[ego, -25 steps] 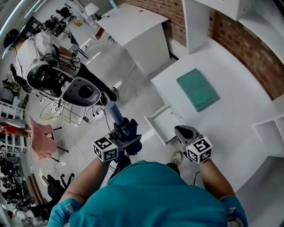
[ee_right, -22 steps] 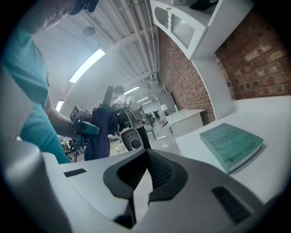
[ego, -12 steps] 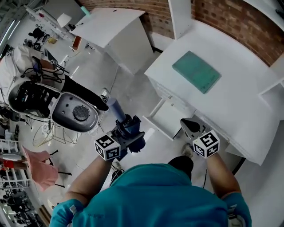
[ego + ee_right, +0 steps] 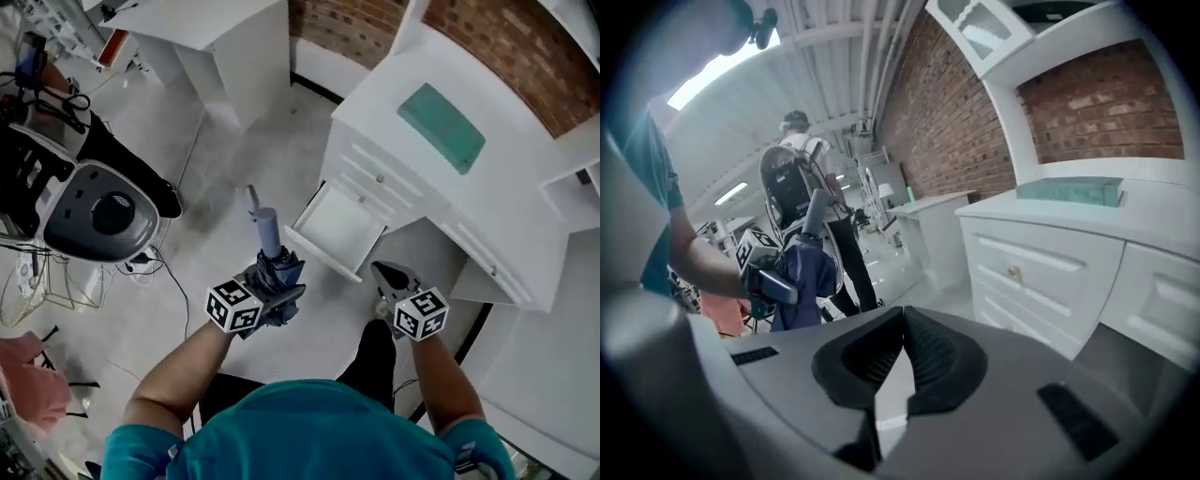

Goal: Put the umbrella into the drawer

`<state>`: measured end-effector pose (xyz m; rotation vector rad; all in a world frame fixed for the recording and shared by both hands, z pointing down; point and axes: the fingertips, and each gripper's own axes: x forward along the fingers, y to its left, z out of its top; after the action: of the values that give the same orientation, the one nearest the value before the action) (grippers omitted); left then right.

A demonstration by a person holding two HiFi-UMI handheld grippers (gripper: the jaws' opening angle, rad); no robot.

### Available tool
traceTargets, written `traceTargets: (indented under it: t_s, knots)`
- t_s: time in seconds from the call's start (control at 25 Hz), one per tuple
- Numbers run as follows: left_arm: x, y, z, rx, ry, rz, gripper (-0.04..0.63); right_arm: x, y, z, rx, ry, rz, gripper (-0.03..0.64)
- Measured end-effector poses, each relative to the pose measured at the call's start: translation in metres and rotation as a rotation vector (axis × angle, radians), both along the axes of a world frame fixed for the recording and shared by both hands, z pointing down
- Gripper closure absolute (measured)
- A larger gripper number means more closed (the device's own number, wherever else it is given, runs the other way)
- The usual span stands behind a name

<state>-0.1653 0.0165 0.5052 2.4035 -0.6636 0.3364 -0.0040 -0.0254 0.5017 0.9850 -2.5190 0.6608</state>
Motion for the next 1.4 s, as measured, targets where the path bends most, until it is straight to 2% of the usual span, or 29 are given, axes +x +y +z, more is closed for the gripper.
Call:
traceTargets:
  t_s: [0.28,0.44,0.68,0.92,1.2,1.4]
  knots:
    - [0.013,-0.042,0.085,-0.147,0.078,-0.112,0.333,-0.011,-0.042,0.070,0.010,0.052,-0.076,0.594]
    - [0.040,-0.071,0.130,-0.215,0.122,-0.139,0.334,-0.001,-0.064,0.110,0.035,0.063,-0.097,0.594]
    - [0.080,-0.111,0.190,-0.334,0.231,-0.170,0.334,0.011,-0.084,0.173,0.078,0.074,-0.116,0.594]
    - [0.107,-0.155,0.261,-0.478,0.321,-0.282,0.334,0.024,-0.100,0.231,0.122,0.071,-0.144,0.594]
    - [0.145,-0.196,0.333,-0.630,0.390,-0.357,0.334,0.046,-0.114,0.278,0.153,0.054,-0.121,0.594]
    - [0.167,-0.215,0.375,-0.673,0.383,-0.386,0.334,0.058,-0.115,0.304,0.164,0.077,-0.121,0.594]
